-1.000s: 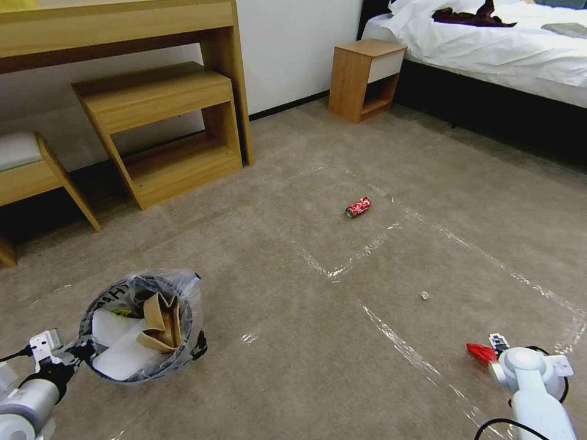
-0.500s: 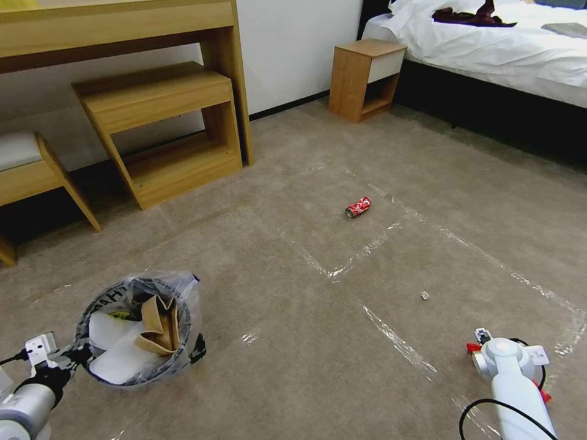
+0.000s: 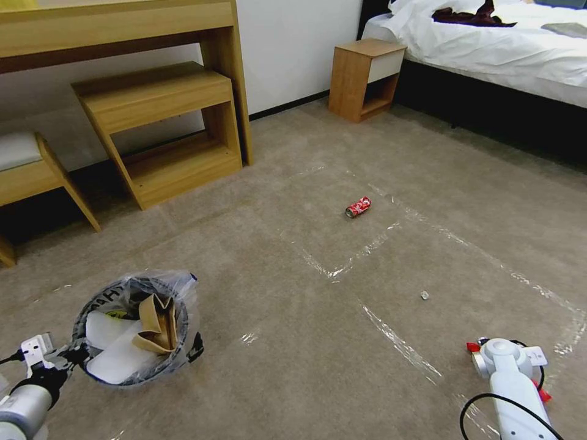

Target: Pick up the trash bin and place the garbage on the floor into it.

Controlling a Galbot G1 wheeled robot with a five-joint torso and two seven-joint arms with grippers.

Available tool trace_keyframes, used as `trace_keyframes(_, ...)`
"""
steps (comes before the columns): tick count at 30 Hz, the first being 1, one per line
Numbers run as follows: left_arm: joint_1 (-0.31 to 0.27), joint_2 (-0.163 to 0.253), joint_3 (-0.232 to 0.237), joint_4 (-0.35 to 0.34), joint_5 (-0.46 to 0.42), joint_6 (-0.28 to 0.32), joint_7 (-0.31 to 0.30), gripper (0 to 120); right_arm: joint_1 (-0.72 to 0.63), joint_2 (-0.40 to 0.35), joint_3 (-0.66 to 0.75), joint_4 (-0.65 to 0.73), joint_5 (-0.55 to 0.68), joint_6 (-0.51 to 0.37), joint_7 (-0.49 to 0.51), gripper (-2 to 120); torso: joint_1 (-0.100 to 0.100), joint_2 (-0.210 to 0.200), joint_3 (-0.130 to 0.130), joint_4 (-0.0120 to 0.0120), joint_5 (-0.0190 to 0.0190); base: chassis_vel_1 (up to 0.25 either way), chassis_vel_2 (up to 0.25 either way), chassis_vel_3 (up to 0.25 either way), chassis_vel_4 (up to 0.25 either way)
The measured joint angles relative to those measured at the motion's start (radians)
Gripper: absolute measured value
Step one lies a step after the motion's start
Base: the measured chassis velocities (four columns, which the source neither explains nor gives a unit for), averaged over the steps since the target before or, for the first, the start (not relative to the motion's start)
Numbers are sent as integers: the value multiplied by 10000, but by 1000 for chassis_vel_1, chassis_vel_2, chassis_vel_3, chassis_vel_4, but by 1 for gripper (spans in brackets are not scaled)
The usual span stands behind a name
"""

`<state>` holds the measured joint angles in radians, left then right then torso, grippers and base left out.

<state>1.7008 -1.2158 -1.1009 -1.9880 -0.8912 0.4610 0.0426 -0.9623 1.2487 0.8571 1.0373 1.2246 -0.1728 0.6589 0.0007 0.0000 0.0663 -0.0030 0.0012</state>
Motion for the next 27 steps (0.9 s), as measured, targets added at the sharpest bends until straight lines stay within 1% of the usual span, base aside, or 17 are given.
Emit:
trace_keyframes(3,32,-10,-3,-35,-18,-46,8,1,46,22,-34,-134,-110,43,-67,42,0,-1,0,0,1,0,0,0,0)
trace_keyframes(5,43,-10,-13,-36,-21,-87,11,1,39,53,-84,-155,-236,75,-121,33,0,0,0,0,0,0,0,0,0)
trace_keyframes(6,43,-10,-13,-36,-21,-87,11,1,39,53,-84,-155,-236,75,-121,33,0,0,0,0,0,0,0,0,0)
trace_keyframes(9,52,-24,-15,-12,-24,-182,38,1,-42,105,-180,-128,-466,136,-197,19,0,0,0,0,2,0,0,0,0)
trace_keyframes(10,52,-24,-15,-12,-24,-182,38,1,-42,105,-180,-128,-466,136,-197,19,0,0,0,0,2,0,0,0,0)
trace_keyframes(11,52,-29,-15,9,-24,-196,42,1,-92,115,-213,-60,-558,153,-236,11,1,0,0,-1,2,0,0,0,0)
trace_keyframes(12,45,-33,-15,25,-23,-207,44,1,-139,126,-243,14,-671,187,-282,8,0,0,0,0,1,0,0,0,0)
trace_keyframes(13,45,-33,-15,25,-23,-207,44,1,-139,126,-243,14,-671,187,-282,8,0,0,0,0,1,0,0,0,0)
trace_keyframes(15,28,-33,-15,48,-21,-215,44,1,-232,129,-277,153,-807,238,-384,1,0,-1,0,0,2,0,0,0,0)
trace_keyframes(22,-17,-14,-11,124,-3,-227,45,1,-630,42,-387,841,-1177,421,-803,0,0,0,0,0,1,0,0,0,0)
trace_keyframes(25,-63,1,11,134,6,-229,45,1,-1107,-82,-473,1767,-1335,614,-1224,0,0,0,0,-1,0,0,0,0,0)
trace_keyframes(27,-76,2,25,125,6,-229,45,1,-1259,-127,-527,2039,-1394,719,-1354,0,0,0,0,-1,0,0,0,0,0)
